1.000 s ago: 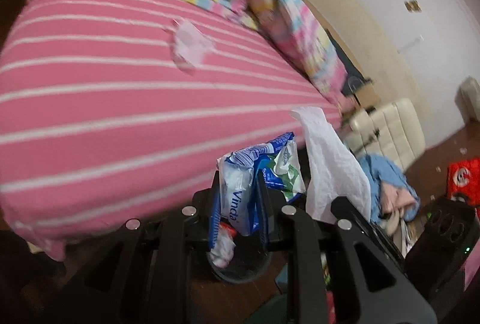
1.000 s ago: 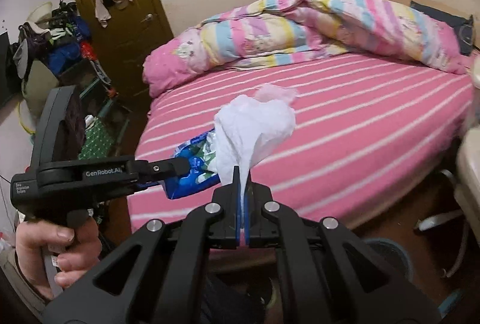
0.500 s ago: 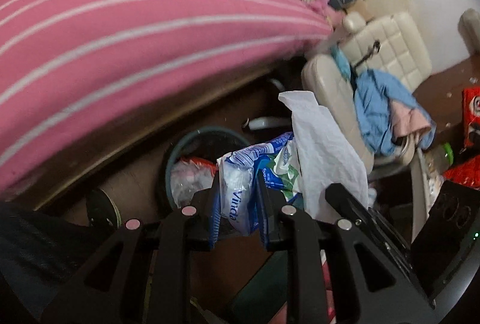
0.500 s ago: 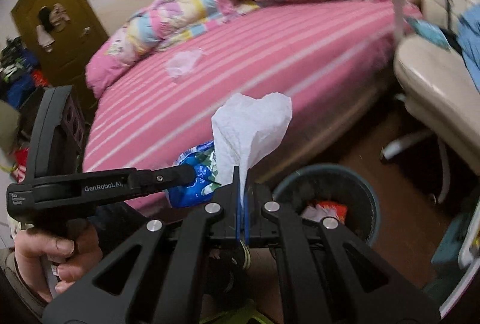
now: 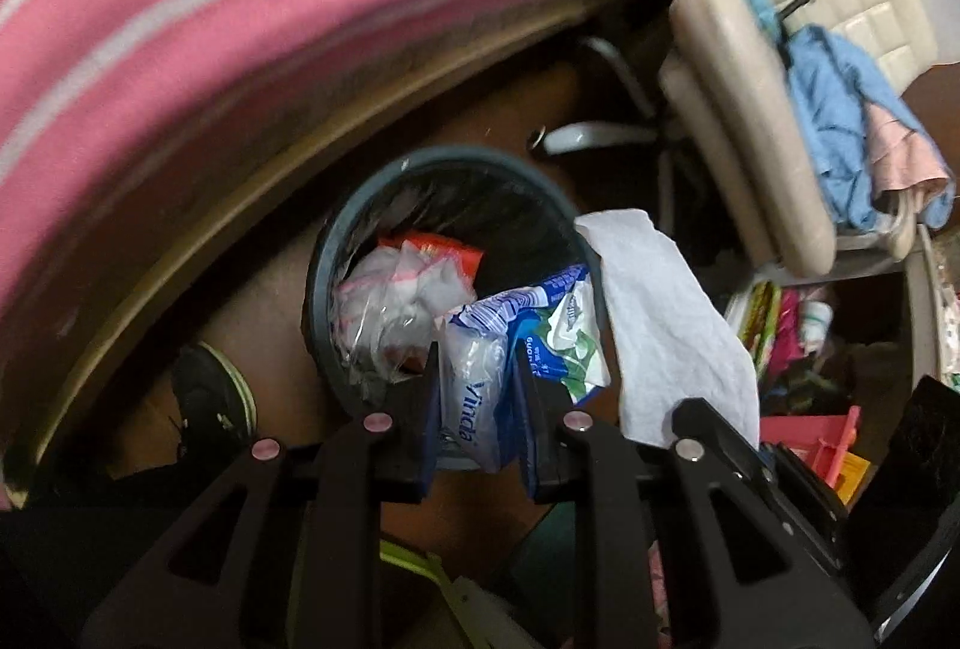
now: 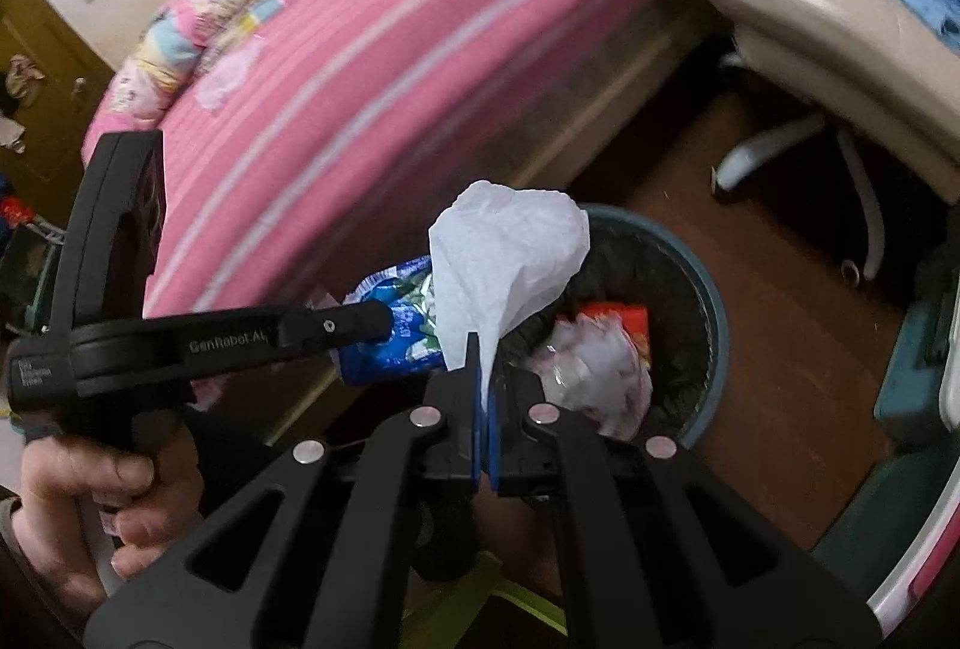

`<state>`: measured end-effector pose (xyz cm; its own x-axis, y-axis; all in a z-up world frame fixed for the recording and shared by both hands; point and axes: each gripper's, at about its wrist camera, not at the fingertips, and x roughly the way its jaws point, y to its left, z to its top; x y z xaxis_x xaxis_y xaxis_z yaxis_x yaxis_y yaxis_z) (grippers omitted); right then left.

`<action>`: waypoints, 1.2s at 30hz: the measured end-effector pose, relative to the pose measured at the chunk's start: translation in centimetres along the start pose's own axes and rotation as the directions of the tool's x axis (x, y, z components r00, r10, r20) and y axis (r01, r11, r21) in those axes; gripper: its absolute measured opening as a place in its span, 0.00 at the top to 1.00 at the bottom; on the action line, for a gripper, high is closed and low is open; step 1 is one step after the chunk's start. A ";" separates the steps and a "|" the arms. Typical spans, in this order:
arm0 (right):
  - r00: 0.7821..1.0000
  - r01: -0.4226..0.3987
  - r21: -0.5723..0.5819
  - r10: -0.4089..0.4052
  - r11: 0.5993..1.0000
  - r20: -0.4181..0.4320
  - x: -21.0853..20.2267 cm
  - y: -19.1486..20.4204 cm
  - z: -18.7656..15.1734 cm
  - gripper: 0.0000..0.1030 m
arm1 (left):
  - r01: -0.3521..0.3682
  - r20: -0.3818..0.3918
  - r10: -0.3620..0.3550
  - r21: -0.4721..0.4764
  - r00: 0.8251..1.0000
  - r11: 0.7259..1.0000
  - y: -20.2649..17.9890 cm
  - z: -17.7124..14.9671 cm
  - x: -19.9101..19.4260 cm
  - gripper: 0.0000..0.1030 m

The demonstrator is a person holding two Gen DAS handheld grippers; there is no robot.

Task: Collect trash
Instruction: 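Open both tools to drop packet and tissue into the bin, then move both tools back toward the pink tissue and pink clip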

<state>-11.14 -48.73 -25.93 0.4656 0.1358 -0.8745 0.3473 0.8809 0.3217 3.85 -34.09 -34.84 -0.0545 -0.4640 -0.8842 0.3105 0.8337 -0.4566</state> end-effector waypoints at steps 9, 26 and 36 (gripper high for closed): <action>0.991 0.065 0.057 -0.058 0.996 -0.121 4.2 -3.2 -1.2 0.96 | -0.024 -0.121 0.023 -0.005 0.992 1.000 0.1 1.4 5.6 0.80; 0.979 0.136 0.082 -0.122 0.987 -0.161 6.5 -4.2 -2.1 0.55 | -0.060 -0.170 0.055 -0.024 0.984 0.998 0.3 1.9 8.1 0.36; 0.983 0.173 0.049 -0.169 0.984 -0.077 3.3 -2.6 -1.3 0.20 | -0.023 -0.090 0.017 -0.071 0.996 0.997 0.6 2.1 4.9 0.21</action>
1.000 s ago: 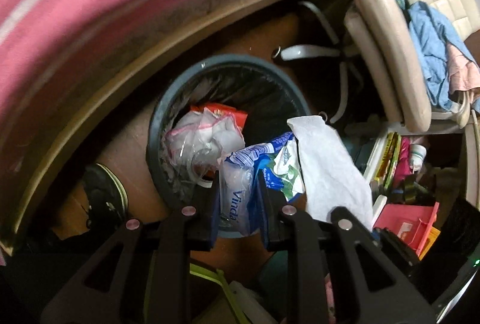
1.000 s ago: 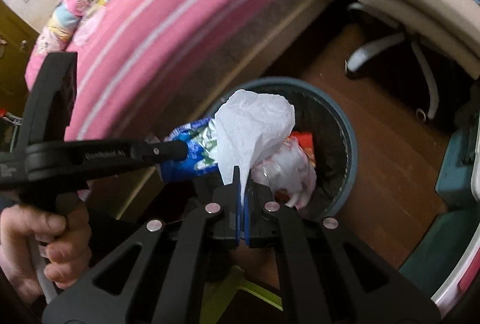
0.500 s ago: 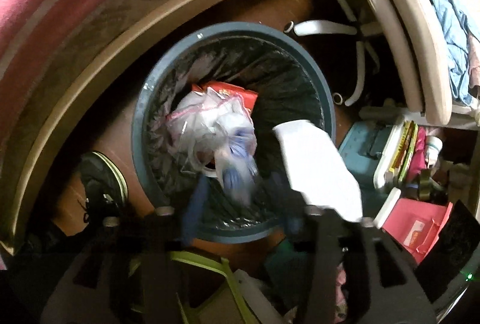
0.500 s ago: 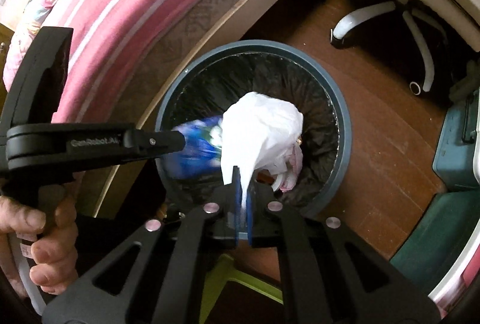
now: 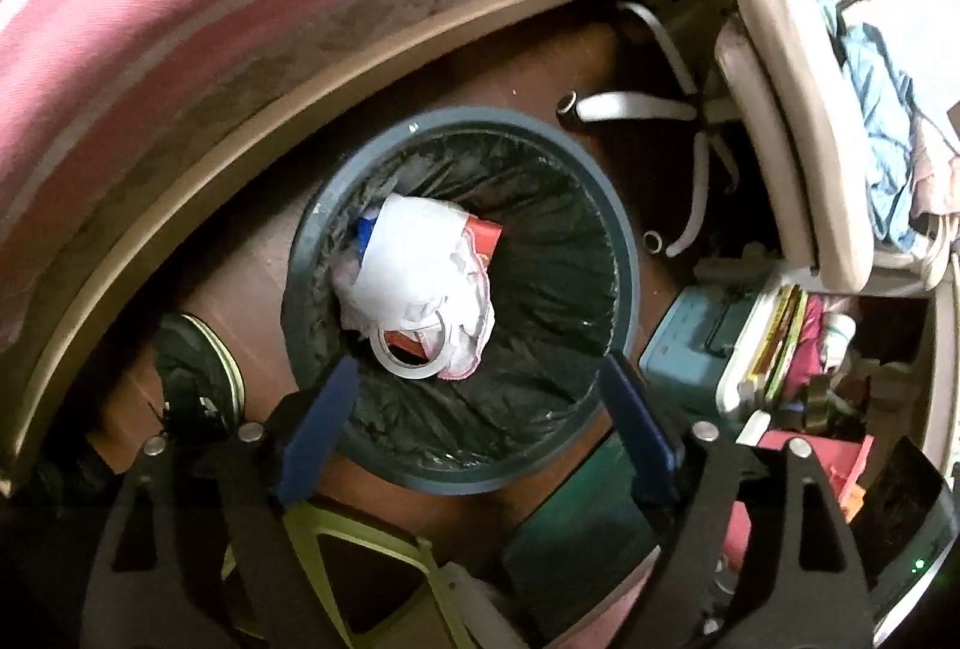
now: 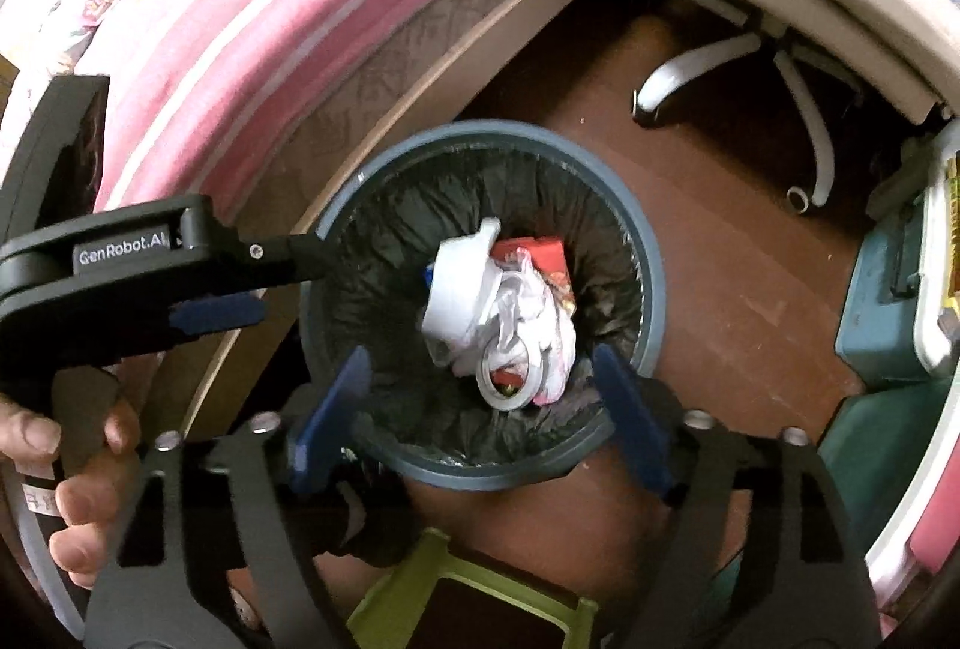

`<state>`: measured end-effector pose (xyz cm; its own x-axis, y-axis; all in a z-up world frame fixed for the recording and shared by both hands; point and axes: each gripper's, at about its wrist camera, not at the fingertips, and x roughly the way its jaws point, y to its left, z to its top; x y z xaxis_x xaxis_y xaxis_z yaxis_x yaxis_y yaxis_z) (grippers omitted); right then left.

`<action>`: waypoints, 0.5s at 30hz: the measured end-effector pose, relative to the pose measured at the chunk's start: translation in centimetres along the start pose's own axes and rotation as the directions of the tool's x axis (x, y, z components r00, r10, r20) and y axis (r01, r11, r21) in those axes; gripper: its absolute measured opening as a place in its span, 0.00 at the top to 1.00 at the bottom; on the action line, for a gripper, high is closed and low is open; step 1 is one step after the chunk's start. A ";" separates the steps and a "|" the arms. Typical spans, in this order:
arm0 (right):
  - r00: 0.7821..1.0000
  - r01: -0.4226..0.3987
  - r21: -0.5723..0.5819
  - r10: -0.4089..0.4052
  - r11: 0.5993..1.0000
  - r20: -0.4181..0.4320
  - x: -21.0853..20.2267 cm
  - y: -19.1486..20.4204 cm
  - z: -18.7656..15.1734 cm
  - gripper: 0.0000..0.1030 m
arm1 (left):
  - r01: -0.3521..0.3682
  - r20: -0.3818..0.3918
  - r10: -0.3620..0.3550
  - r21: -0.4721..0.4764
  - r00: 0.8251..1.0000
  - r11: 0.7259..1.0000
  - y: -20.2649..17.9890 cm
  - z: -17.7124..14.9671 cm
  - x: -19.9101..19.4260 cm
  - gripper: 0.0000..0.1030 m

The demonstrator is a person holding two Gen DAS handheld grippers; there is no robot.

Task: Collect trash
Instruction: 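Move both tools back toward the pink tissue and pink clip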

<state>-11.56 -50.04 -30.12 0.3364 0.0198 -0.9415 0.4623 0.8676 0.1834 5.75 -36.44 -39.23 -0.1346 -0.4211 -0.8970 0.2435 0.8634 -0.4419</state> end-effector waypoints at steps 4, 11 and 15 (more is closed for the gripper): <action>1.000 0.006 -0.023 -0.006 1.000 0.027 -1.3 0.8 0.2 0.16 | 0.017 0.002 -0.017 -0.006 1.000 1.000 0.1 -0.6 -1.4 0.20; 0.998 0.005 -0.038 -0.002 0.999 0.068 -4.1 2.1 0.2 0.16 | 0.092 0.102 -0.094 0.029 0.990 0.995 -0.3 -2.1 -5.9 0.20; 0.994 0.011 -0.071 -0.004 0.997 0.108 -6.4 3.6 0.6 0.15 | 0.138 0.161 -0.141 0.030 0.977 0.990 0.4 -3.1 -8.5 0.19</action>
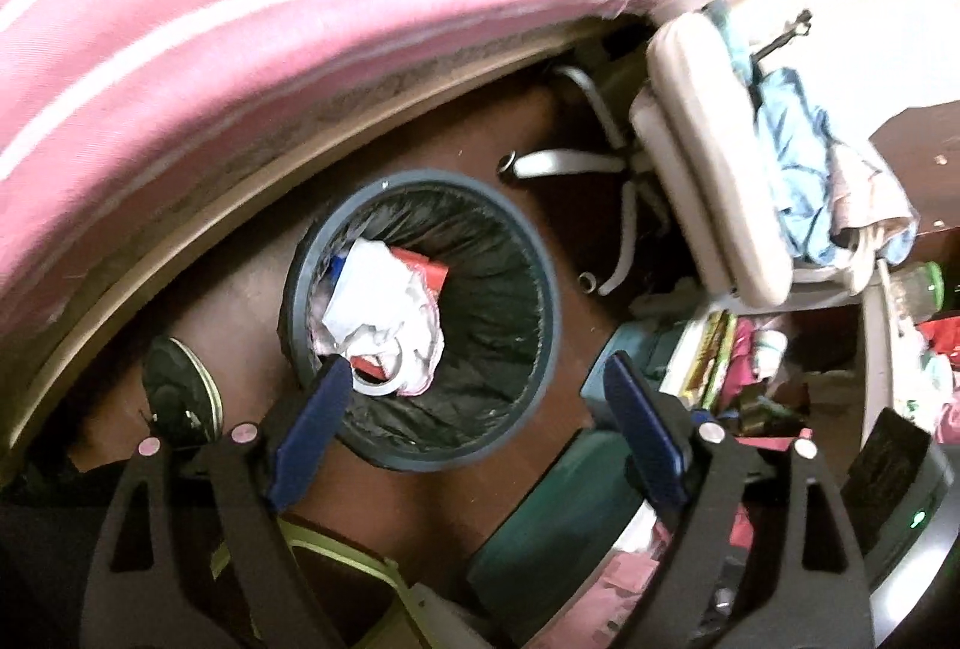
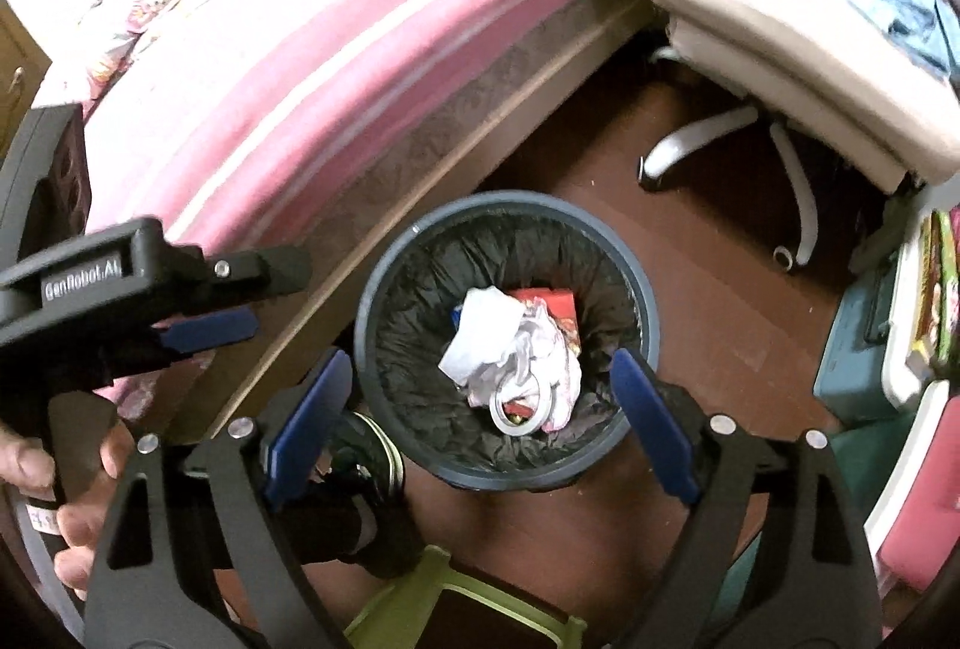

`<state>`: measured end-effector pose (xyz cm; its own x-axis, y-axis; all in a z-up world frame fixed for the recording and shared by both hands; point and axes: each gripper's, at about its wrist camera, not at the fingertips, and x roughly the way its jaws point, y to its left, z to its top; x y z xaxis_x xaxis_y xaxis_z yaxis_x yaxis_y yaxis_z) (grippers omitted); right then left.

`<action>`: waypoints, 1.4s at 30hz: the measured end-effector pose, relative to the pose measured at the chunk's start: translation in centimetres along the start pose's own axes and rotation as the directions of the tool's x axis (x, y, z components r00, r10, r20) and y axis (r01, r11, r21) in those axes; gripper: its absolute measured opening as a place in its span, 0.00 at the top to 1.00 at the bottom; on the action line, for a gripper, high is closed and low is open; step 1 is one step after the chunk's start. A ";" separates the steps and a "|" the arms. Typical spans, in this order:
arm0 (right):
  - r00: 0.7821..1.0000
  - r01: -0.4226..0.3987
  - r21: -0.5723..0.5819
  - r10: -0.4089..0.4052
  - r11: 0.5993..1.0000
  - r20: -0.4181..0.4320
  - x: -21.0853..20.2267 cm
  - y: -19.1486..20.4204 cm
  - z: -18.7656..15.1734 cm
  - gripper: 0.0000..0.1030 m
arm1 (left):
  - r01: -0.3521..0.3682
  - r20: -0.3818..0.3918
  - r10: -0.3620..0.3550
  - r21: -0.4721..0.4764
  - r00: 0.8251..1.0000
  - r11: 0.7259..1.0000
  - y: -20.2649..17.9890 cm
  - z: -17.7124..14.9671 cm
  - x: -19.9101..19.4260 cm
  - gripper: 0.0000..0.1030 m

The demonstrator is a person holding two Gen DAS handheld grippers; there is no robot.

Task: Collect trash
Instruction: 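Move both tools back toward the pink tissue and pink clip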

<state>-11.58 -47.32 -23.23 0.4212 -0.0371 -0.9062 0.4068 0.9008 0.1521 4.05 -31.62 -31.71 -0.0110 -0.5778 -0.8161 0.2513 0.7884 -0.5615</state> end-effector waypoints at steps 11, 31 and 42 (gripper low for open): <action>0.981 -0.057 -0.115 0.077 0.992 0.177 -7.6 5.5 2.2 0.13 | 0.146 0.213 -0.127 -0.076 0.969 0.986 1.8 -1.6 -9.2 0.15; 0.907 -0.153 -0.354 0.273 0.923 0.321 -14.3 21.6 6.7 0.07 | 0.188 0.544 -0.106 -0.097 0.832 0.977 7.9 0.5 -27.3 0.13; 0.895 -0.240 -0.348 0.345 0.906 0.281 -5.6 29.3 11.8 0.07 | 0.113 0.577 0.003 -0.166 0.817 0.980 15.8 7.9 -28.0 0.13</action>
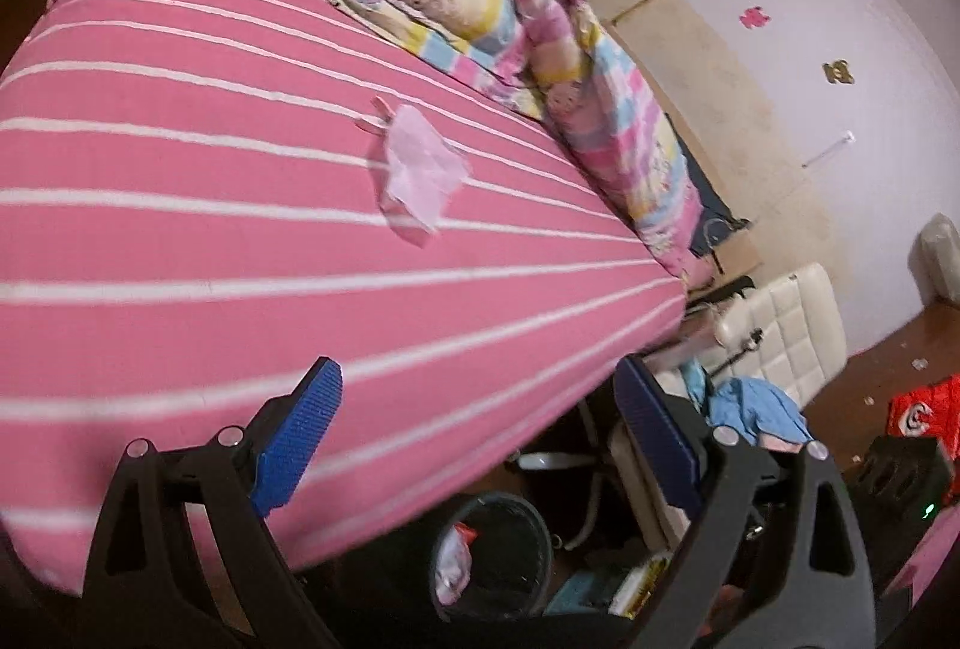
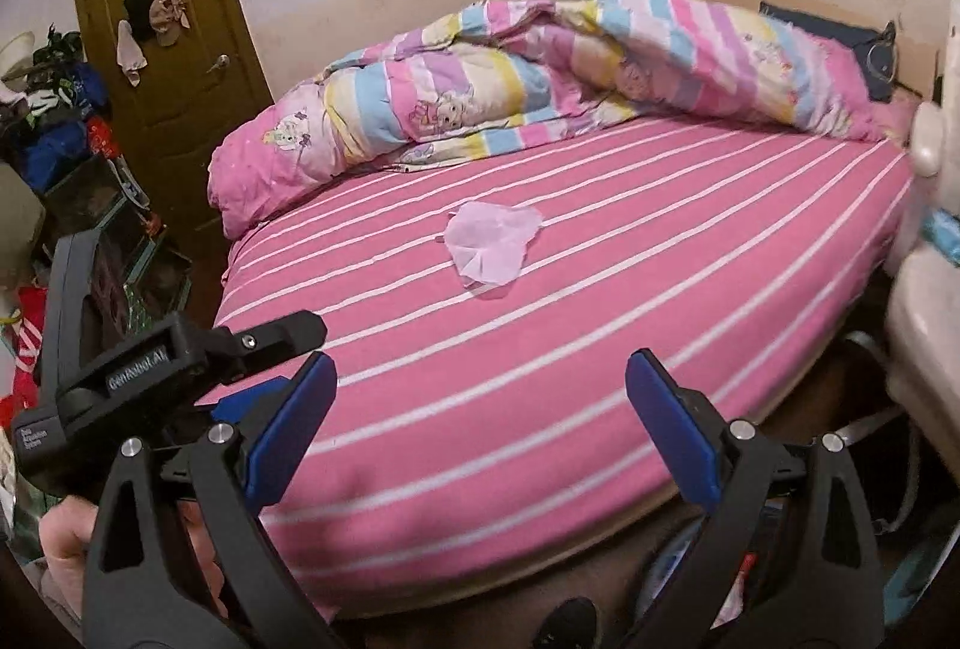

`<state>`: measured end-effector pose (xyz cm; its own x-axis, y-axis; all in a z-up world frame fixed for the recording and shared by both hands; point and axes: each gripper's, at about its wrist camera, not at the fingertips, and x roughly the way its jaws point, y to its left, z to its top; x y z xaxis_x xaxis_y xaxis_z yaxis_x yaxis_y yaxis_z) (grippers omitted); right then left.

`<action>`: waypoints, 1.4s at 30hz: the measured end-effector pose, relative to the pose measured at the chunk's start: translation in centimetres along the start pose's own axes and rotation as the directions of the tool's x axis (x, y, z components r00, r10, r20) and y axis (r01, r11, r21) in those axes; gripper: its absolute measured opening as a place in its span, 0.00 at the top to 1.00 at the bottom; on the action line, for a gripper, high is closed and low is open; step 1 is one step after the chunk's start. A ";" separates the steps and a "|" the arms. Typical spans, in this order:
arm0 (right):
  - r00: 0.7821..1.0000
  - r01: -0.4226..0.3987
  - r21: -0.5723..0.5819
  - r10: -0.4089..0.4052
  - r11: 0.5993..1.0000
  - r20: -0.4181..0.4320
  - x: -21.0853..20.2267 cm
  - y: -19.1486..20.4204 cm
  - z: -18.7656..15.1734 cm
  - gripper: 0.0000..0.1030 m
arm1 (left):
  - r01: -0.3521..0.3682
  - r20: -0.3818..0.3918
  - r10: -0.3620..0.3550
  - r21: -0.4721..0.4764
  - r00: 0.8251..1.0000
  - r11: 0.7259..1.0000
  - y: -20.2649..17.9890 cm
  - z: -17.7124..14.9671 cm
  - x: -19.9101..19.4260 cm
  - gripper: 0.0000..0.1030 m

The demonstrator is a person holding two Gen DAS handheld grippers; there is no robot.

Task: Collect trash
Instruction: 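Move both tools back toward the pink tissue and pink clip, then grasp the pink clothes clip with left tool while right grasps pink tissue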

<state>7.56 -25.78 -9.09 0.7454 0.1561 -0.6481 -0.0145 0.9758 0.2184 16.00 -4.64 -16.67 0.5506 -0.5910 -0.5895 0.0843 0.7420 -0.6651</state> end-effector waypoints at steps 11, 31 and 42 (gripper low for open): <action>0.999 -0.048 0.023 0.048 0.999 -0.019 14.4 -1.7 2.2 0.07 | -0.071 -0.009 0.072 0.059 0.997 0.996 5.9 7.0 8.0 0.13; 0.992 0.009 0.026 -0.006 1.000 -0.125 30.9 -1.9 7.4 0.07 | -0.203 0.040 0.201 0.323 0.979 0.924 8.4 17.3 18.5 0.14; 0.963 0.096 -0.127 -0.125 0.987 -0.241 35.1 -2.1 6.6 0.17 | -0.141 -0.031 0.181 0.504 0.983 0.852 6.7 17.8 23.4 0.15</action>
<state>38.18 -23.37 -27.46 0.5590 0.0656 -0.8266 -0.0276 0.9978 0.0605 44.23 -7.86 -26.71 0.5309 -0.4563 -0.7141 0.4128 0.8752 -0.2524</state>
